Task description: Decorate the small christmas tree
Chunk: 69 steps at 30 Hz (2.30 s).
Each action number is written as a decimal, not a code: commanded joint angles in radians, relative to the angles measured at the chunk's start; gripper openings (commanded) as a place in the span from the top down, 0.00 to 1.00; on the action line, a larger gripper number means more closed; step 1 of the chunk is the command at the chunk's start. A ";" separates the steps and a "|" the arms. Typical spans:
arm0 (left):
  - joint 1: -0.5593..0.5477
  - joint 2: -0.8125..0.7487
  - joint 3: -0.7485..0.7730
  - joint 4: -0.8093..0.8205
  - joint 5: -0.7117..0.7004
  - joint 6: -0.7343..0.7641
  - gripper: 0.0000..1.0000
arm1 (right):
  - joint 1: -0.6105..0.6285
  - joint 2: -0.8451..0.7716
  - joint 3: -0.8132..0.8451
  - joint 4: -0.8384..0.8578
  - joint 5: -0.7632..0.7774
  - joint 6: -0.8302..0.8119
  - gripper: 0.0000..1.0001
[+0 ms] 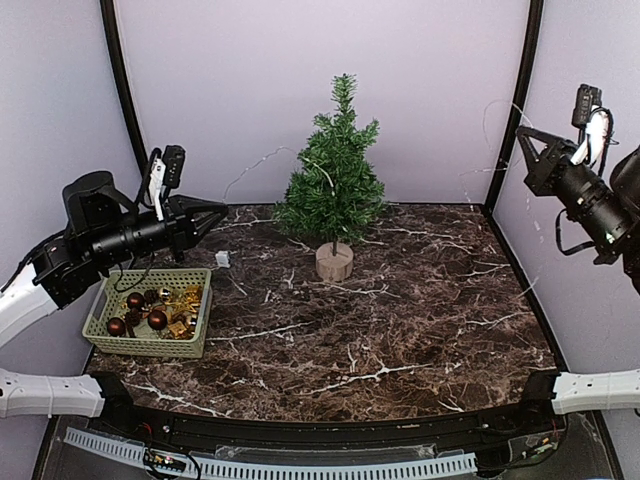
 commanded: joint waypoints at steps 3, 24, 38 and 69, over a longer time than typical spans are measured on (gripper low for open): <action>-0.003 -0.016 -0.022 -0.069 -0.056 -0.026 0.96 | 0.000 0.033 -0.105 0.078 0.229 0.038 0.99; -0.002 0.209 -0.079 0.039 0.039 -0.014 0.97 | -0.206 0.123 -0.446 -0.195 0.230 0.657 0.09; -0.004 0.176 -0.055 0.010 -0.013 -0.008 0.96 | -0.178 0.070 -0.577 0.334 -0.651 0.405 0.08; -0.002 0.136 0.043 -0.051 0.010 -0.016 0.96 | 0.170 0.912 -0.435 1.071 0.195 0.324 0.69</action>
